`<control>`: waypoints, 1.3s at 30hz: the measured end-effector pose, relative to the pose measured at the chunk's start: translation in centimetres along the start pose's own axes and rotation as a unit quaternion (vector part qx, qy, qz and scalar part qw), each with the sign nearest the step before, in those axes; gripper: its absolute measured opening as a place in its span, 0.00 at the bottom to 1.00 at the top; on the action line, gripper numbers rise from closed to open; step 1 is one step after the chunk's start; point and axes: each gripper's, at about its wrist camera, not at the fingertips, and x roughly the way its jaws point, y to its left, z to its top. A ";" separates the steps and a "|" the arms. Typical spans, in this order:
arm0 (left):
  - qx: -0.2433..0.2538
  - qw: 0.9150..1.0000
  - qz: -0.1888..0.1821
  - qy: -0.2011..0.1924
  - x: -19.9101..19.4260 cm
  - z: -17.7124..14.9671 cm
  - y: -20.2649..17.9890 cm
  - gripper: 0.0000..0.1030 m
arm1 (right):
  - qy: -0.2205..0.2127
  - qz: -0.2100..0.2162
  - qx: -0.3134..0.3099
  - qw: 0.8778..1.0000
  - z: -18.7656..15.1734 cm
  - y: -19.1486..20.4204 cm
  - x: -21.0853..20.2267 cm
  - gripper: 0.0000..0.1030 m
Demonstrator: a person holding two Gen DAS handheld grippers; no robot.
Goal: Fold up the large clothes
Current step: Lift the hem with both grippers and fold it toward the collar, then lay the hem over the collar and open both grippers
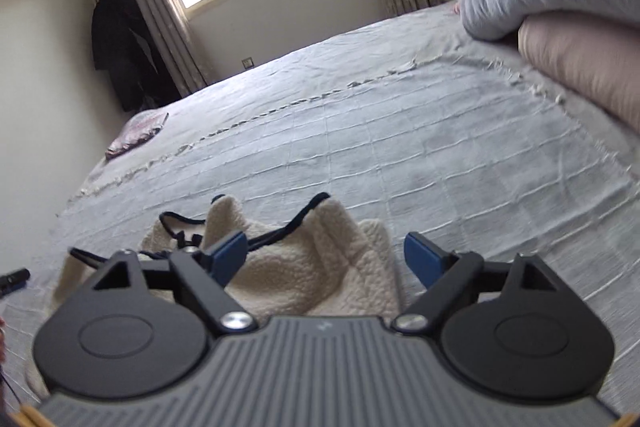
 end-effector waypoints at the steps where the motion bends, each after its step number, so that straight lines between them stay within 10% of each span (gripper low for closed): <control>1: 0.008 1.000 0.006 0.005 0.5 -0.1 0.1 0.97 | 0.005 -0.008 -0.017 1.000 -0.2 0.4 0.4 0.84; 7: 0.075 0.996 0.032 0.042 5.9 -1.2 -0.7 0.90 | 0.036 -0.061 -0.114 0.991 -1.7 3.0 6.2 0.79; 9: 0.078 0.995 0.033 0.055 7.9 -1.4 -1.2 0.71 | 0.041 -0.073 -0.120 0.989 -1.8 3.3 8.5 0.73; 12: 0.065 0.995 0.043 0.062 9.6 -1.7 -1.8 0.18 | 0.039 -0.089 -0.109 0.989 -2.3 3.5 10.5 0.30; 14: 0.049 0.996 0.066 0.022 8.5 -1.7 -2.1 0.13 | -0.001 -0.126 -0.135 0.983 -2.7 4.7 9.8 0.12; 22: 0.026 0.988 0.100 -0.112 6.8 2.0 -2.1 0.13 | -0.124 -0.198 -0.144 0.961 1.0 7.1 9.3 0.11; 32: 0.038 0.985 0.163 0.031 19.0 -0.4 0.3 0.20 | 0.042 -0.250 -0.156 0.955 -0.5 4.5 22.1 0.15; 39: 0.035 0.980 0.194 0.042 17.8 -0.2 0.0 0.57 | 0.026 -0.268 -0.177 0.947 -0.8 5.9 20.3 0.36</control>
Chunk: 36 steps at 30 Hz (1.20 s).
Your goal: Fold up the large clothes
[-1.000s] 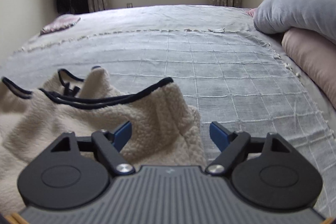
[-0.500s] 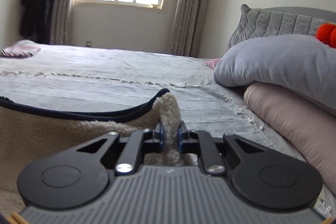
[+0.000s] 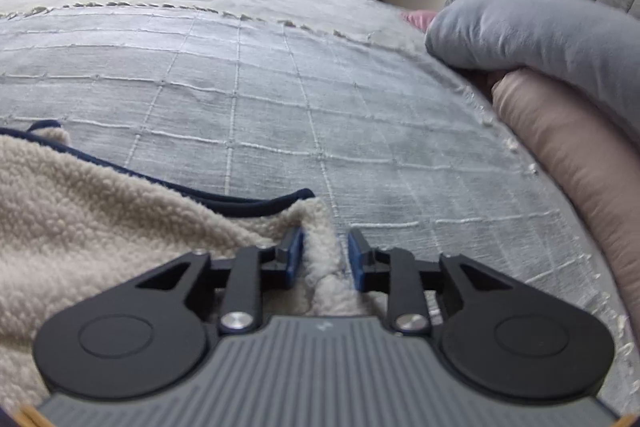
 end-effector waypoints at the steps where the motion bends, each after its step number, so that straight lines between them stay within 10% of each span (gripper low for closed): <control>1: 0.006 1.000 0.004 -0.008 -1.1 0.2 -0.1 0.58 | -0.015 -0.011 -0.003 1.000 0.0 0.0 -1.3 0.48; 8: 0.025 0.995 -0.078 -0.053 -9.2 1.0 -3.2 0.63 | -0.067 0.113 -0.001 0.991 1.3 2.6 -9.7 0.70; 15: 0.043 0.992 -0.114 0.004 -8.5 -3.1 -7.1 0.63 | -0.023 0.172 -0.041 0.984 -0.9 7.8 -9.9 0.73; 27: 0.036 0.991 -0.125 0.004 -13.5 -5.9 0.9 0.67 | -0.016 0.170 0.020 0.985 -4.7 -2.7 -13.3 0.76; 36: -0.047 0.988 -0.135 0.059 -19.3 -8.0 7.6 0.98 | 0.014 0.189 0.084 0.978 -7.7 -10.2 -17.5 0.91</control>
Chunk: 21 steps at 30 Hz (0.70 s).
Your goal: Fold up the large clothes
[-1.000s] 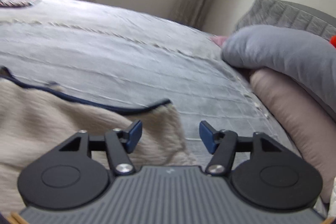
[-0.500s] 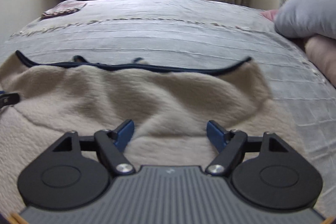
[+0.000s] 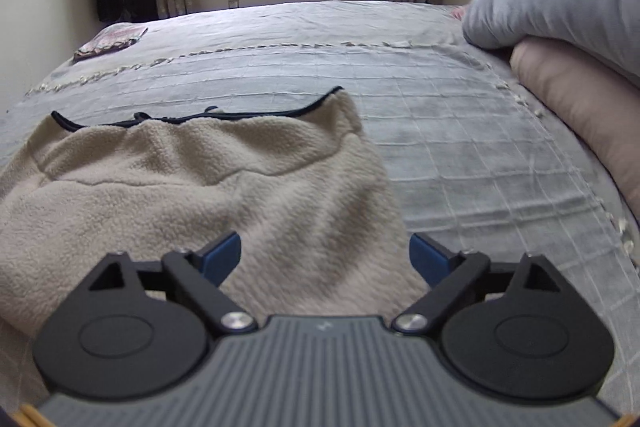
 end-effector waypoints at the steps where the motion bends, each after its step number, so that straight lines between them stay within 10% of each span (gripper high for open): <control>1: -0.011 1.000 -0.003 0.006 -0.3 -0.1 0.5 0.98 | 0.003 0.001 0.004 1.000 -0.2 -0.4 -0.4 0.92; 8: -0.122 0.991 -0.029 0.048 -0.8 -1.8 5.0 0.98 | 0.036 0.033 0.060 0.997 -2.2 -3.4 -0.9 0.95; 15: -0.239 0.961 -0.106 0.089 1.6 -4.4 7.3 0.95 | 0.075 0.091 0.145 0.982 -4.9 -5.1 2.0 0.95; 21: -0.238 0.963 -0.109 0.064 2.5 -4.6 5.4 0.91 | 0.072 0.124 0.233 0.962 -6.1 -6.2 4.5 0.93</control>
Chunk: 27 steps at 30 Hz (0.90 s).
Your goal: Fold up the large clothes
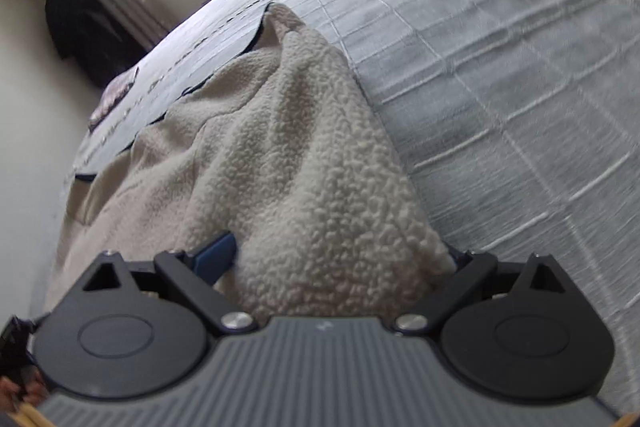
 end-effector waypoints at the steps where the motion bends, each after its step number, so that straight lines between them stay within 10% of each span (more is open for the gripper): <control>1: -0.001 1.000 0.002 -0.007 0.1 0.1 -0.1 0.88 | -0.008 -0.001 0.002 1.000 -0.1 0.0 0.1 0.89; 5: -0.049 0.999 -0.023 -0.006 0.9 -0.3 0.1 0.43 | -0.024 -0.012 -0.016 1.000 -0.4 0.9 -0.4 0.61; 9: -0.032 0.999 -0.004 -0.033 -0.1 -0.8 -2.1 0.30 | -0.034 -0.017 -0.028 0.999 -0.3 1.9 -2.7 0.38; 22: 0.005 1.000 -0.019 -0.009 -9.8 -2.1 -0.6 0.28 | 0.007 -0.030 -0.101 0.994 -4.5 6.5 -10.4 0.36; 27: 0.009 1.000 -0.015 0.023 -9.0 -4.6 2.5 0.40 | 0.031 -0.128 -0.134 0.982 -7.2 6.9 -8.8 0.56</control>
